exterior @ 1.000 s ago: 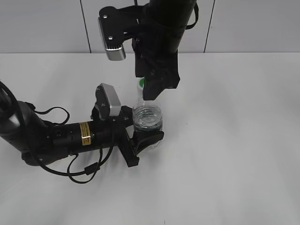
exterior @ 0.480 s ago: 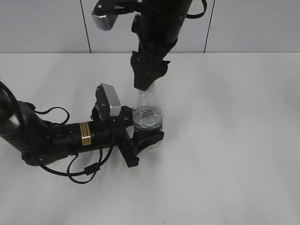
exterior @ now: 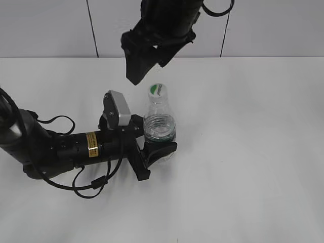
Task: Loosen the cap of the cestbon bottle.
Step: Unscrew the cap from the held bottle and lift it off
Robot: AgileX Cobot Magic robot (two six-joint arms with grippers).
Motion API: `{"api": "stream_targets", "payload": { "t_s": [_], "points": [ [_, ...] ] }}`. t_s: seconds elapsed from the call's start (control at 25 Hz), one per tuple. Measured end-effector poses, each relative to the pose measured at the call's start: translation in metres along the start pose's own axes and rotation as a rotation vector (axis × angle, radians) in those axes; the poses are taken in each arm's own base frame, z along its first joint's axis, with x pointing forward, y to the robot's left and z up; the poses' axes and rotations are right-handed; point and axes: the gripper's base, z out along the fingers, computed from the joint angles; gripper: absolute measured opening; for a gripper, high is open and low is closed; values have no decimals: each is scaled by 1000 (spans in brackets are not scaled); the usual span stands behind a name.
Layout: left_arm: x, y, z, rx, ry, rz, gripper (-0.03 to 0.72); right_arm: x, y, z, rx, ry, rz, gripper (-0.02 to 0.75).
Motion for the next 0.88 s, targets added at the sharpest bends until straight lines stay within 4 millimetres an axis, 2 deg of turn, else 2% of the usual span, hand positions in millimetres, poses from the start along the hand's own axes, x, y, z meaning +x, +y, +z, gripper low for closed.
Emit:
{"api": "stream_targets", "payload": {
  "t_s": [0.24, 0.68, 0.88],
  "points": [
    [0, 0, 0, 0, 0, 0, 414, 2, -3, -5, 52, 4, 236, 594],
    [0, 0, 0, 0, 0, 0, 414, 2, -4, -10, 72, -9, 442, 594],
    [0, 0, 0, 0, 0, 0, 414, 9, -1, 1, 38, 29, 524, 593]
  ]
}}
